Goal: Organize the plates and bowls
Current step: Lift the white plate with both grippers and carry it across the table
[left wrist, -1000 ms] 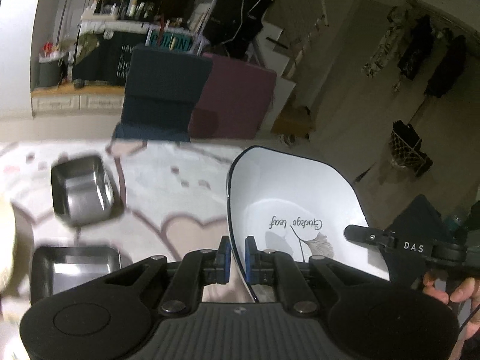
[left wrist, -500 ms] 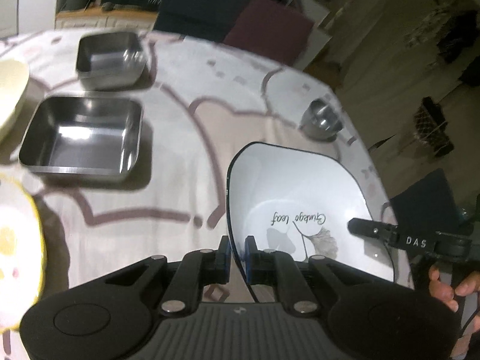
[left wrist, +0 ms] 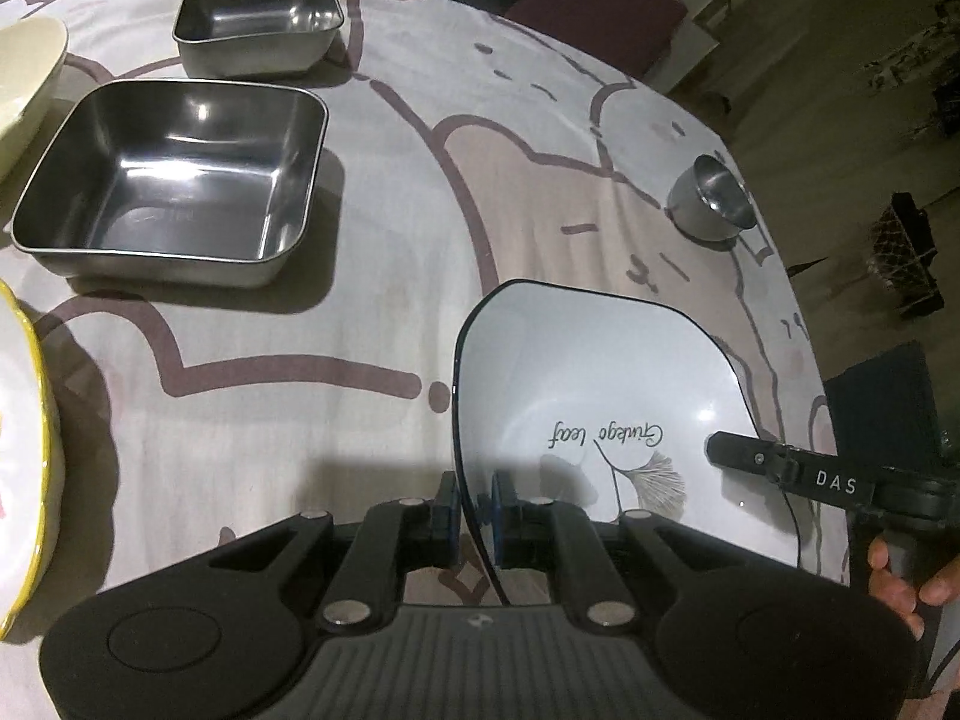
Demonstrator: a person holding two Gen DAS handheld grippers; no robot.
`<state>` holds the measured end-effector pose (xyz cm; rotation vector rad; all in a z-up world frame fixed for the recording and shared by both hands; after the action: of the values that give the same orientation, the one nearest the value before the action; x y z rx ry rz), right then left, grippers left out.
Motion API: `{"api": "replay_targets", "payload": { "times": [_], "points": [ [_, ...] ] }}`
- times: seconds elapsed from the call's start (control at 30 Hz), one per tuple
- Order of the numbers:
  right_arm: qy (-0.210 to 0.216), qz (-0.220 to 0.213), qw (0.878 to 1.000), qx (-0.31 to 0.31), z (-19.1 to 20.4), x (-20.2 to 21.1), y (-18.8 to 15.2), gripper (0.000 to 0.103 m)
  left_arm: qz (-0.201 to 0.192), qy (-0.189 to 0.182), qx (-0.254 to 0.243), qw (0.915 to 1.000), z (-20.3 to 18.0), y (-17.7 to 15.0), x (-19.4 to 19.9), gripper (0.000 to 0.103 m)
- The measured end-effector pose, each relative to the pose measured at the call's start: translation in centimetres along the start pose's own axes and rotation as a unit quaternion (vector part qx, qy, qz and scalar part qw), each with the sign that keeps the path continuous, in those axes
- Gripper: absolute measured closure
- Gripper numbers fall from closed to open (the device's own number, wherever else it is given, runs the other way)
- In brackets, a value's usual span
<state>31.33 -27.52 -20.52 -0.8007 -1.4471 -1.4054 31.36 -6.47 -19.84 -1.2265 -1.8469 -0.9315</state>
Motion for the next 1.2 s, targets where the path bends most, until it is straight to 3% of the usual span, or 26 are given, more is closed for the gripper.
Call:
{"api": "replay_targets", "payload": {
  "times": [1.2],
  "points": [
    [-0.013,0.053,0.998,0.022,0.9,-2.0,-0.8,0.077,0.013,0.030,-0.028,0.9991,0.3,-0.7,-1.0,0.091]
  ]
}}
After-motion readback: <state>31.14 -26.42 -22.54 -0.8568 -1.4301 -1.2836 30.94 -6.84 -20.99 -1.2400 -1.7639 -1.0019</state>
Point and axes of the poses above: each gripper's, at about its wrist camera, not at the fingertips, and x roughly against the way its jaws point, z to its left, y to its top, the point moved 3 cm from there along -x, roughly the way its jaws point, and after that the axes turned 15 degrees about x, right-handed, at the moved point
